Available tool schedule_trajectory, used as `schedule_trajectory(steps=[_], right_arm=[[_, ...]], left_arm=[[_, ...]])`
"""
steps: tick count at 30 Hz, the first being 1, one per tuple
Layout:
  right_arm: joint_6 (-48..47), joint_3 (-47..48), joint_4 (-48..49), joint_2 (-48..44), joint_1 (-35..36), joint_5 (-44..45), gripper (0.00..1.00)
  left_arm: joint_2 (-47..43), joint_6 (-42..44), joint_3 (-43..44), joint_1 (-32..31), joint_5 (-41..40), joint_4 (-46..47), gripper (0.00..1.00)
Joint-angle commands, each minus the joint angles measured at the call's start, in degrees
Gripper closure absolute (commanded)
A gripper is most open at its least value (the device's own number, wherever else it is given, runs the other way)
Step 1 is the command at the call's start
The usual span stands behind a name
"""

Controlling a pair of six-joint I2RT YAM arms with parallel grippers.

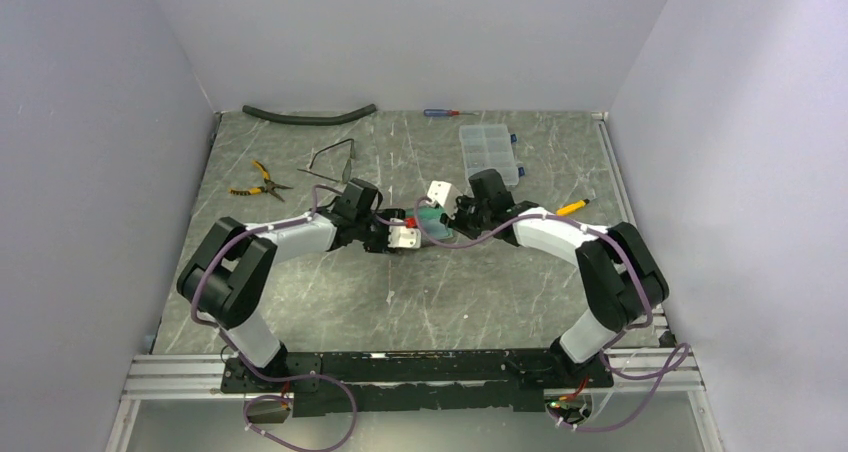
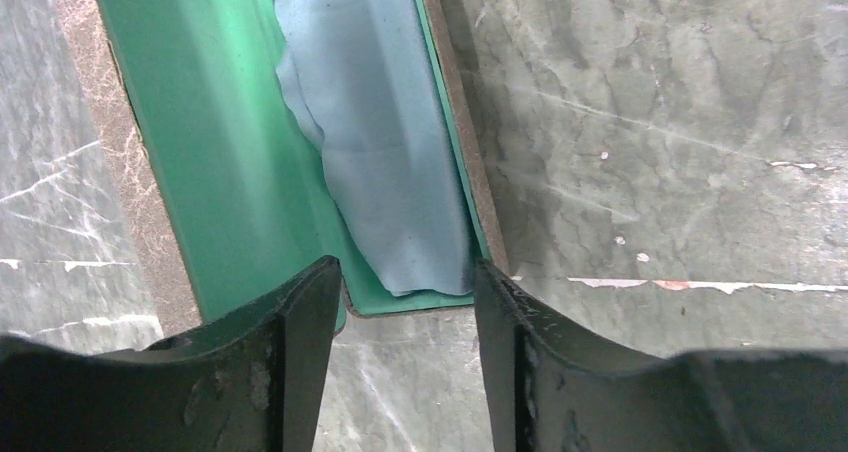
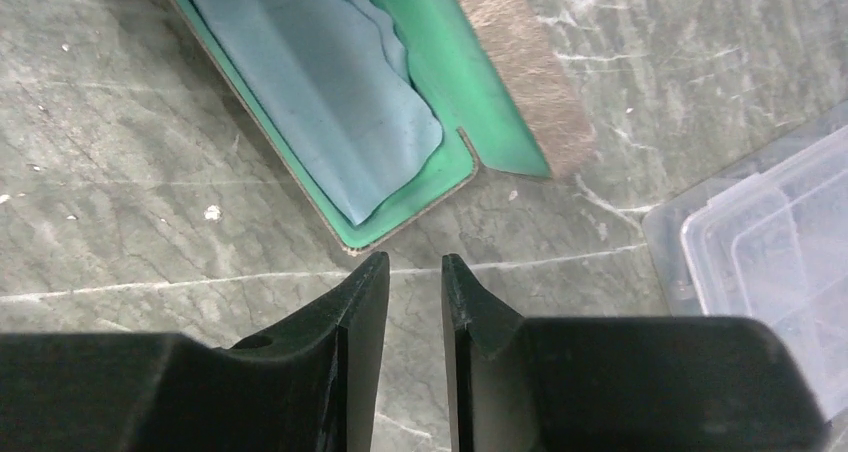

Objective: Organize the sunglasses
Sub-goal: Adjust the glasses cleaning cloth in the sunglasses case.

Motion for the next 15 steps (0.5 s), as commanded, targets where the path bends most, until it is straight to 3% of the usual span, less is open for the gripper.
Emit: schedule_trajectory(steps=[1,7,15], right_arm=[[2.7,1.2,-0.6,-3.8,-0.6,-2.9,0.70],[10.1,-0.1,1.5,-7.1,-0.6,-7.2,0.72],[27.4,-5.4,16.0,-9.2,0.5,-7.5,0.87]], left_arm=[[-1.9,-0.9,1.8,0.4,1.9,-3.0,0.41],[-3.8,1.0,1.9,1.1,5.4,-6.2,0.36],[-6.6,2.0,0.1,2.1,9.3,-7.4,0.34]])
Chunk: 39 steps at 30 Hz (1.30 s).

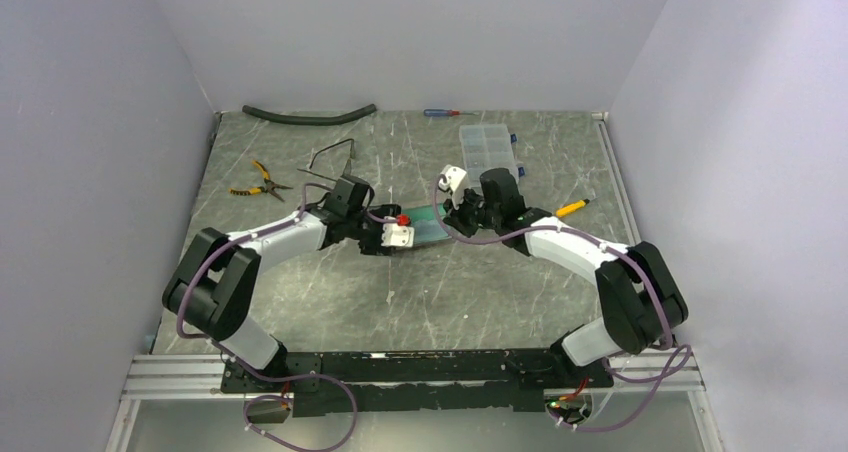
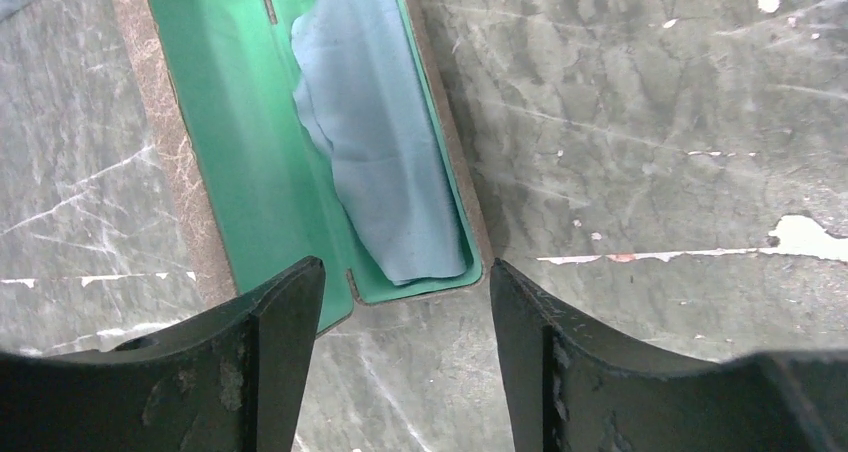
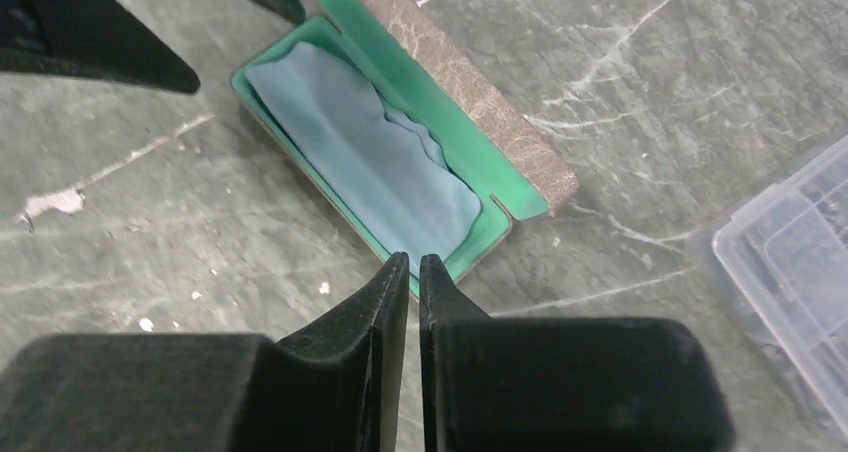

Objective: Organize the sunglasses
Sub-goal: Adjust the glasses cleaning cloth in the sunglasses case.

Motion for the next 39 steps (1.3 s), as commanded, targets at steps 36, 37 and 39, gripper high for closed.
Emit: schedule_trajectory(steps=[36,37,39], right_arm=[[32.6,-4.0,22.0,18.4,7.1,31.2,1.00],[32.4,-4.3,21.9,17.8,7.1,31.4,1.00],[31.2,-4.3,21.4,16.8,7.0,31.5,1.00]], left_arm=[[7.5,3.8,-8.1,-1.4,-7.0,12.0,0.84],[7.1,3.6,-7.9,-0.9,-7.0,11.4,0.84],[6.2,3.6,-7.6,-0.1,-7.1,10.5,0.84]])
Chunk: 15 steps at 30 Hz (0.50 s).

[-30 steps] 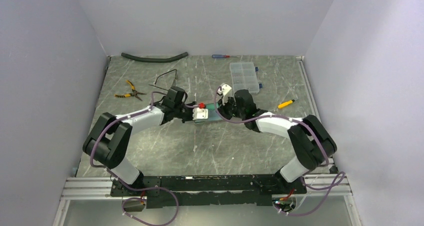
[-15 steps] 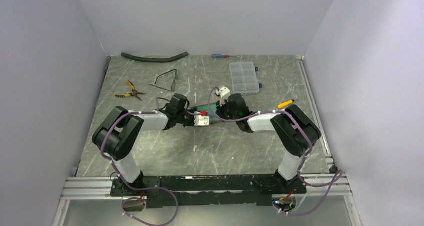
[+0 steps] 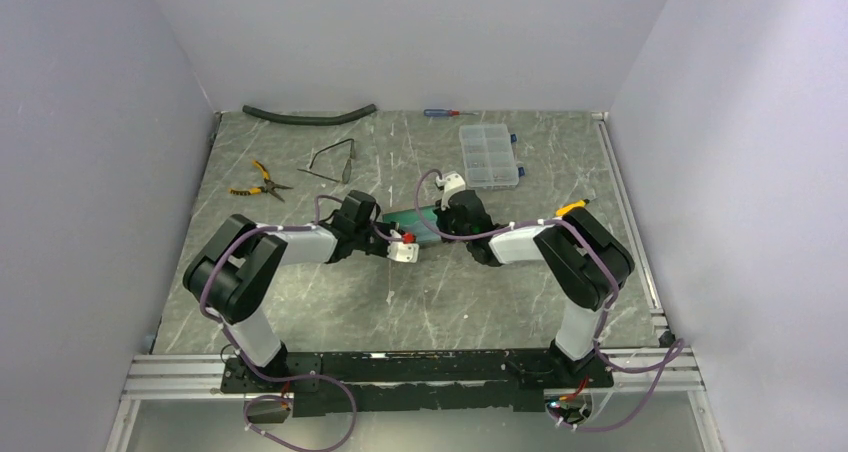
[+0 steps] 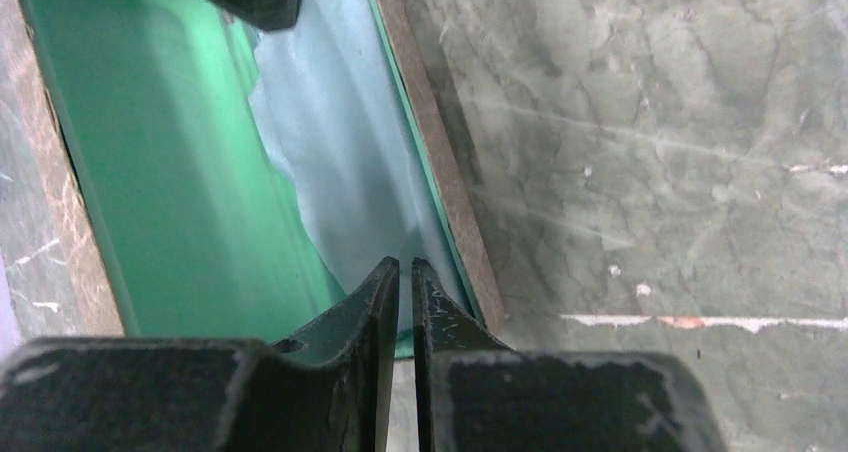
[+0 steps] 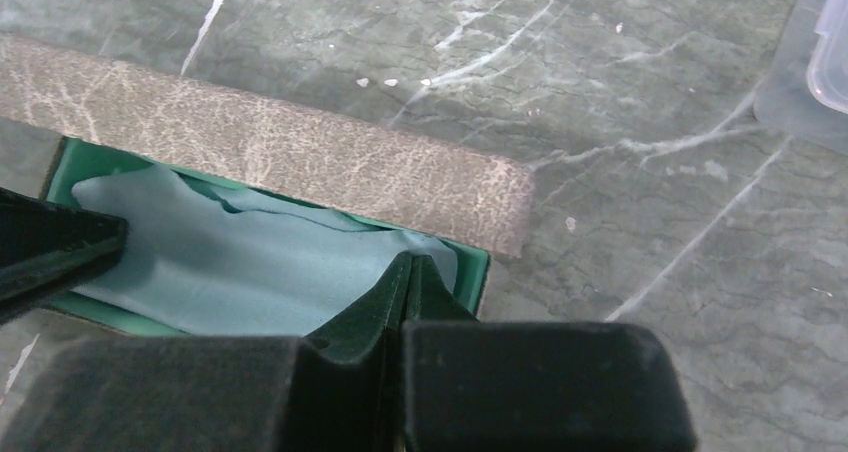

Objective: Organize the sunglasses
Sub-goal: Adjust the glasses cleaning cloth in the sunglasses case.

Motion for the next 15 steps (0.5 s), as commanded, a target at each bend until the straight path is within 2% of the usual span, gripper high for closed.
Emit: schedule_trajectory(steps=[1,5,15], right_arm=[[-0.7,-0.2,-4.3,-2.1,-0.2,3.7,1.00],[-2.9,1.5,-4.7,-2.6,-0.1,0.9,1.00],[-8.2,5.8,-8.7,-7.5,1.9,-2.1,1.00]], left_arm=[[-1.3,0.1,-0.2,2.2,-3.8,-9.1,0.84],[-2.4,-0.6,0.1,2.5,-2.6,-8.7,0.82],[-6.3,-8.6,3.4,2.1,3.1,-5.5,0.74]])
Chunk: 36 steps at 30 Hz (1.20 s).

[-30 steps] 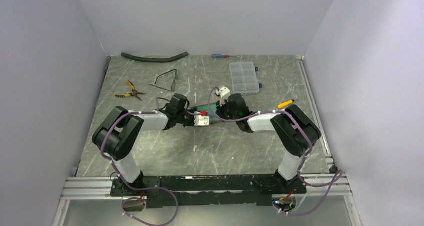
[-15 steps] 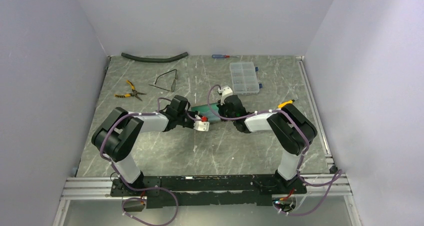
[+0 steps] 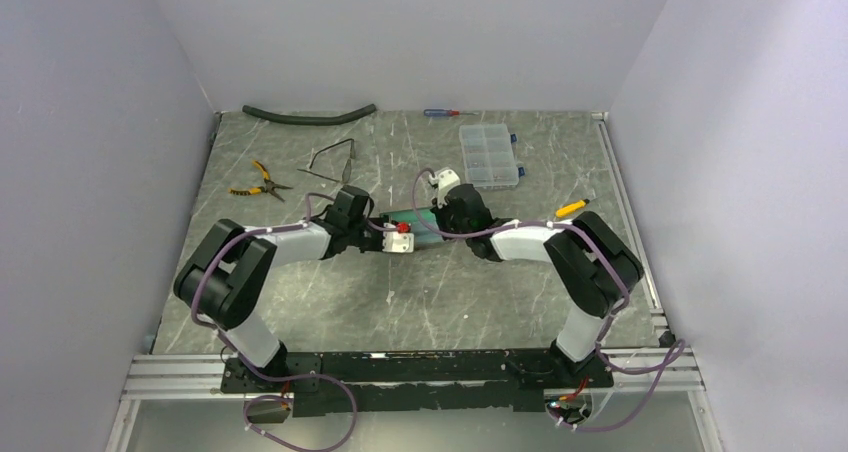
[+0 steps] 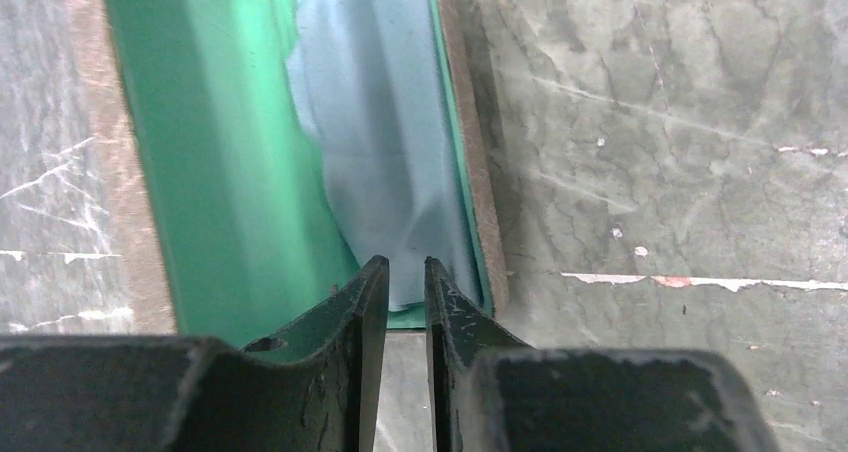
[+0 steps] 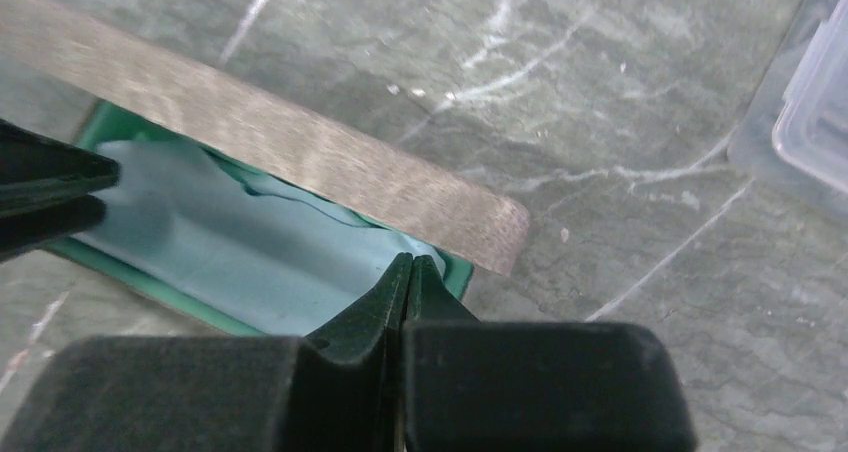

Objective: Organize the sunglasses
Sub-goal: Adjust the glasses cleaning cloth in the sunglasses case, then pick up the sunglasses from the center of the board.

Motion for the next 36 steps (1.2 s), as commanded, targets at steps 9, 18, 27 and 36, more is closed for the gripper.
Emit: schedule_trajectory(steps=[9,18,27,36], right_arm=[[-2.4,2.5,-4.0,-10.8,1.8,-5.1,1.00],[-6.5,8.0,-15.6,-21.9,0.3,-12.0,0.89],[-4.1,12.5,-20.9,-24.4,-4.9,-10.7,0.00],[-1.8,11.4,-22.6,-24.2,-5.4,-8.4,0.00]], left_arm=[[-11.2,-7.9,3.8,0.2,8.1,-6.4,0.65],[-8.5,-30.5,19.4,15.9,11.4,-17.8,0.38],[10.7,-42.0,43.3,22.2,-7.4,-33.1,0.23],[26.9,-45.1,57.3,22.4,-14.8,-38.4,0.31]])
